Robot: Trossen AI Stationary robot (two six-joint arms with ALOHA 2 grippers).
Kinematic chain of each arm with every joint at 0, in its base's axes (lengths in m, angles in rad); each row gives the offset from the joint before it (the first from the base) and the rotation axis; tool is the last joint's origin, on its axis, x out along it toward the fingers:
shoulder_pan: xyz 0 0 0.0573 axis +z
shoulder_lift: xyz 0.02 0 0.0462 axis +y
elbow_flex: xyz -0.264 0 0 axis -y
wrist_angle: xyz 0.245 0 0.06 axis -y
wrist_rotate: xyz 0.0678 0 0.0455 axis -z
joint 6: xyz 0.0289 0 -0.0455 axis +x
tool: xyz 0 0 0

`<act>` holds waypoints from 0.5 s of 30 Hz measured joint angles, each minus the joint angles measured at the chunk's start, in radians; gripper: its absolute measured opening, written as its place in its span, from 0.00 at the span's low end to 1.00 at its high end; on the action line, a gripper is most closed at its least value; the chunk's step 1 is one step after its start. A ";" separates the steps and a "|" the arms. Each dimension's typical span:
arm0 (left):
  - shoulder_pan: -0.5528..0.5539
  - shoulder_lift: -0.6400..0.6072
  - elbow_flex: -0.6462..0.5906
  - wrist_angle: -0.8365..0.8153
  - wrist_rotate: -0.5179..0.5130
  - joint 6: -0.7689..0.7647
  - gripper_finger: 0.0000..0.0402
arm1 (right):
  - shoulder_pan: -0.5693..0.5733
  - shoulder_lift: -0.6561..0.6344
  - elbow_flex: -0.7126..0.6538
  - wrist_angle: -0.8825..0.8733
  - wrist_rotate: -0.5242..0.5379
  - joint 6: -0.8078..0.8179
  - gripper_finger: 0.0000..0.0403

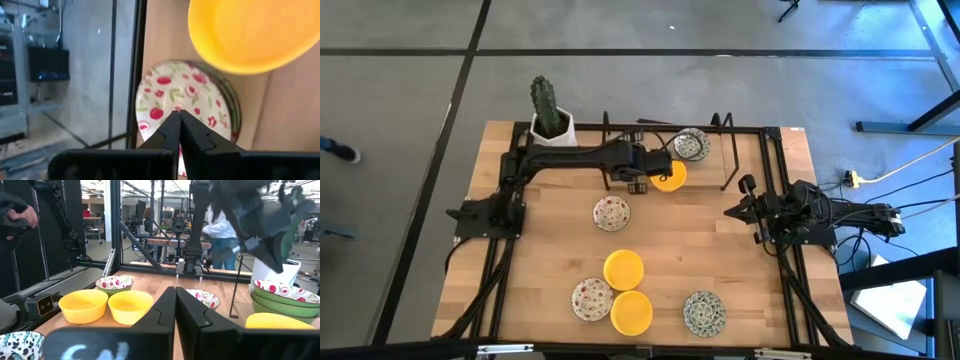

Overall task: Pick & Place Mini bowls
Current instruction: Stack the green patterned bowl on the green patterned bowls on the shelf

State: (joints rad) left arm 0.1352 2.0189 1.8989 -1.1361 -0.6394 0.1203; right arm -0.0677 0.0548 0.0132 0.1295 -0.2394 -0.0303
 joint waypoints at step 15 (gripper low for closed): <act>0.046 0.000 -0.230 0.143 -0.074 -0.005 0.00 | 0.000 0.000 0.000 0.000 0.001 -0.004 0.03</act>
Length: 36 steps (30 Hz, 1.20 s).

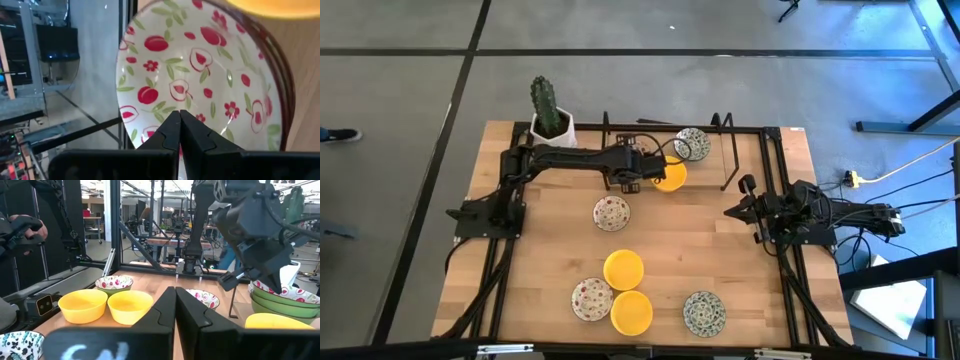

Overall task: Pick & Place Mini bowls
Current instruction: Stack the green patterned bowl on the green patterned bowls on the shelf, then stack the yellow bowl on the yellow bowls on the shelf

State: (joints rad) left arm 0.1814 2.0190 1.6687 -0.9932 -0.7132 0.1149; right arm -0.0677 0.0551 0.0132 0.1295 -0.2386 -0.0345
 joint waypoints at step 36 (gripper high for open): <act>0.029 -0.036 0.042 0.336 0.158 0.266 0.00 | 0.000 0.000 0.000 -0.006 0.000 0.000 0.03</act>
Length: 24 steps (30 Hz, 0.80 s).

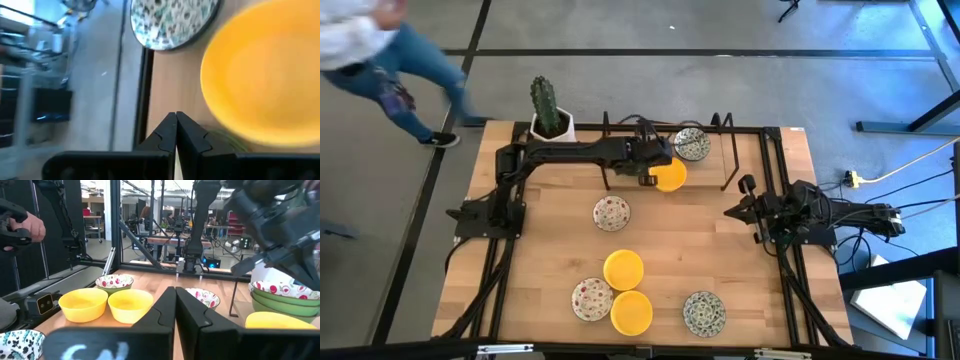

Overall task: Pick & Place Mini bowls
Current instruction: Stack the yellow bowl on the yellow bowls on the shelf

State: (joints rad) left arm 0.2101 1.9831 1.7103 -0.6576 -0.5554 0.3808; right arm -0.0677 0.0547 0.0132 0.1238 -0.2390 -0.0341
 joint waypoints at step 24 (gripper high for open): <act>-0.005 -0.088 -0.002 -0.003 0.131 -0.019 0.00 | 0.000 0.000 0.000 0.021 0.002 0.003 0.03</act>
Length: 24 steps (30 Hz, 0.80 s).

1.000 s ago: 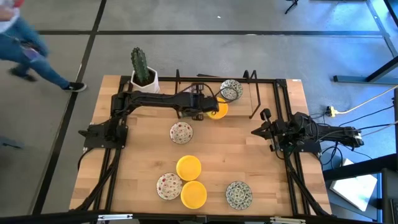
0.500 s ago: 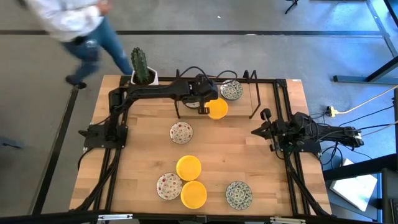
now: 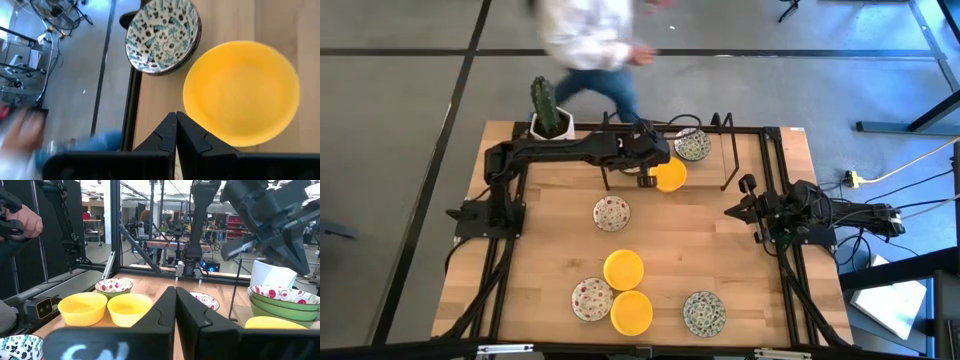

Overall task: Pick & Place Mini bowls
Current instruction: Stack the yellow bowl on the yellow bowls on the shelf

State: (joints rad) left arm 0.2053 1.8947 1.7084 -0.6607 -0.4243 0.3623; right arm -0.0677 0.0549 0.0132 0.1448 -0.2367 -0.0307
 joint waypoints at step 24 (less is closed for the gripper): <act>-0.161 -0.788 -0.487 -0.125 0.348 -0.116 0.01 | 0.000 0.000 0.000 -0.010 -0.002 0.001 0.03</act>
State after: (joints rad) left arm 0.0448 1.1068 1.2214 -0.7852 -0.0768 0.2458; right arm -0.0677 0.0547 0.0132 0.1352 -0.2386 -0.0299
